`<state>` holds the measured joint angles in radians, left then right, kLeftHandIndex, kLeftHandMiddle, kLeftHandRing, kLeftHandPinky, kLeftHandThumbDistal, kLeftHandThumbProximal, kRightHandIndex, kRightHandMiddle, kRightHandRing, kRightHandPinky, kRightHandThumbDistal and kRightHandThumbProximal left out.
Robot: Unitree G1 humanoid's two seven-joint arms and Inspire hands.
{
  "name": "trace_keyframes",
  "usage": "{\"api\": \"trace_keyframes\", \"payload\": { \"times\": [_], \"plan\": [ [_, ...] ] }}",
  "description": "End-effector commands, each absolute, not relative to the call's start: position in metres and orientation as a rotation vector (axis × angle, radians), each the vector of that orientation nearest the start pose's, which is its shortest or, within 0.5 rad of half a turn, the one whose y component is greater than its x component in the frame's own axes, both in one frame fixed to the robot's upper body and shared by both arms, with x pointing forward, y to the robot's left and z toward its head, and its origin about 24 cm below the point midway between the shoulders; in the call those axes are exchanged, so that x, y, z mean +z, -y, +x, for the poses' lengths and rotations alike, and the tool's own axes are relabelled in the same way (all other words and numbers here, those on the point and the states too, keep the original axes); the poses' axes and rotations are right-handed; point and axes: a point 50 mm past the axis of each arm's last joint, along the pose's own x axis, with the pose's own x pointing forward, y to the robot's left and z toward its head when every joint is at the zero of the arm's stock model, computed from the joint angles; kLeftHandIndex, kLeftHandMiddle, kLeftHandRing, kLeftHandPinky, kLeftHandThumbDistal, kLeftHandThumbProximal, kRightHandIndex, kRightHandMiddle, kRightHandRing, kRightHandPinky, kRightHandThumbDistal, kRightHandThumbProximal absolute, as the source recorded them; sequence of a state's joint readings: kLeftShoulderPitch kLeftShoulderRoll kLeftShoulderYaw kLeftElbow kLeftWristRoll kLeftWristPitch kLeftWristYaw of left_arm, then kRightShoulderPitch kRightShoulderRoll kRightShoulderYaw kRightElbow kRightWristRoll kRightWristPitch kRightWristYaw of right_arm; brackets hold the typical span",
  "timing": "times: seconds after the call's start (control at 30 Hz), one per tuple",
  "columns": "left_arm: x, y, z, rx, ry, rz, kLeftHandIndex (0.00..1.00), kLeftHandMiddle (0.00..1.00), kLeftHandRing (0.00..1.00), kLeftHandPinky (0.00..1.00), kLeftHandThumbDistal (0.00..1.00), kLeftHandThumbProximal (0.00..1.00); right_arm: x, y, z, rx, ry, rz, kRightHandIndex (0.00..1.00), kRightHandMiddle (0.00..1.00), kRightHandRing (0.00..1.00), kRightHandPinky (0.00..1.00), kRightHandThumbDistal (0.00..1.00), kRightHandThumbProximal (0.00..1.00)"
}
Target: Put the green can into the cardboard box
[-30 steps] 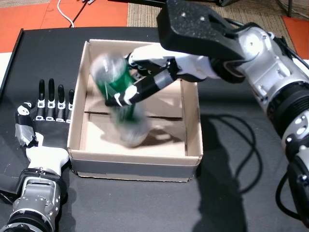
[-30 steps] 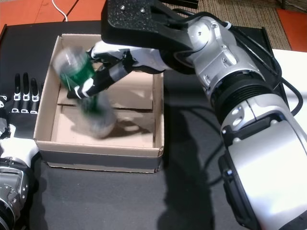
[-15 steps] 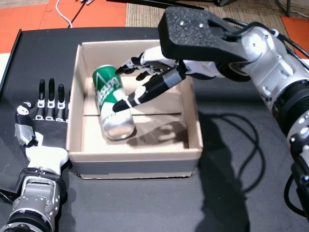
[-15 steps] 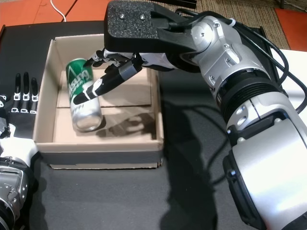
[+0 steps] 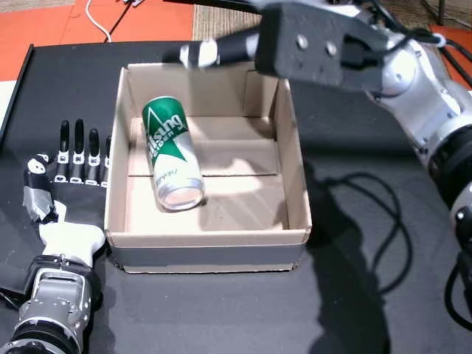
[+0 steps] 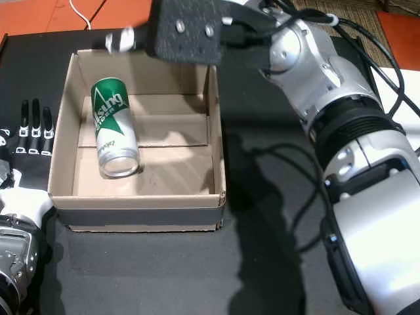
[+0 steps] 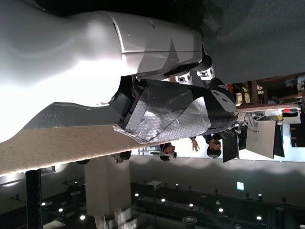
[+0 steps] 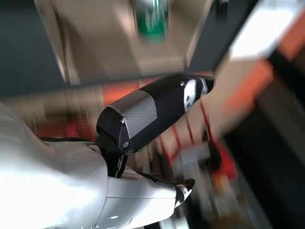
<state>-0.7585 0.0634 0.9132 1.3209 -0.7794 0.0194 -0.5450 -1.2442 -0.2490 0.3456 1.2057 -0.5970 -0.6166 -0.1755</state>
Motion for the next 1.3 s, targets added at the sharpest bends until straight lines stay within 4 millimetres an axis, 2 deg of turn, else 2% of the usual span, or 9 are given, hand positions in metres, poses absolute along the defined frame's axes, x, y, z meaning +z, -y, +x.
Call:
{"api": "trace_keyframes", "payload": {
  "times": [0.0, 0.13, 0.33, 0.53, 0.6, 0.77, 0.97, 1.2, 1.27],
  "plan": [
    [-0.027, -0.178, 0.326, 0.178, -0.103, -1.440, 0.43, 0.45, 0.56, 0.69, 0.00, 0.77, 0.234, 0.085, 0.393, 0.185, 0.978, -1.100, 1.00, 1.00, 1.00, 1.00, 0.94, 0.39],
    [-0.027, -0.178, 0.326, 0.181, -0.103, -1.440, 0.44, 0.44, 0.55, 0.68, 0.00, 0.76, 0.253, 0.104, 0.387, 0.023, 1.160, -1.154, 1.00, 1.00, 1.00, 1.00, 1.00, 0.46],
    [-0.027, -0.179, 0.325, 0.177, -0.106, -1.441, 0.45, 0.46, 0.56, 0.69, 0.00, 0.75, 0.261, 0.148, 0.369, -0.155, 1.279, -1.206, 1.00, 1.00, 1.00, 1.00, 1.00, 0.42],
    [-0.028, -0.180, 0.324, 0.171, -0.117, -1.434, 0.48, 0.49, 0.60, 0.73, 0.00, 0.81, 0.250, 0.196, 0.311, -0.261, 1.297, -1.156, 0.94, 1.00, 1.00, 1.00, 1.00, 0.34],
    [-0.029, -0.181, 0.323, 0.170, -0.124, -1.425, 0.47, 0.48, 0.60, 0.74, 0.00, 0.83, 0.244, 0.211, 0.286, -0.259, 1.285, -1.126, 0.93, 1.00, 1.00, 1.00, 1.00, 0.40],
    [-0.032, -0.184, 0.320, 0.175, -0.117, -1.414, 0.46, 0.49, 0.60, 0.76, 0.00, 0.80, 0.217, 0.249, 0.217, -0.165, 1.154, -0.962, 0.92, 0.98, 0.99, 1.00, 1.00, 0.38],
    [-0.034, -0.192, 0.317, 0.203, -0.105, -1.408, 0.47, 0.48, 0.60, 0.74, 0.00, 0.80, 0.161, 0.287, 0.129, -0.170, 0.841, -0.790, 0.82, 0.91, 0.95, 0.99, 0.92, 0.40],
    [-0.034, -0.197, 0.316, 0.220, -0.117, -1.389, 0.50, 0.48, 0.59, 0.70, 0.01, 0.83, 0.111, 0.302, 0.053, -0.333, 0.545, -0.701, 0.84, 0.90, 0.96, 1.00, 0.85, 0.34],
    [-0.034, -0.196, 0.317, 0.222, -0.125, -1.391, 0.48, 0.46, 0.58, 0.73, 0.00, 0.82, 0.099, 0.302, 0.042, -0.331, 0.504, -0.662, 0.83, 0.89, 0.95, 0.99, 0.90, 0.33]
  ]
}}
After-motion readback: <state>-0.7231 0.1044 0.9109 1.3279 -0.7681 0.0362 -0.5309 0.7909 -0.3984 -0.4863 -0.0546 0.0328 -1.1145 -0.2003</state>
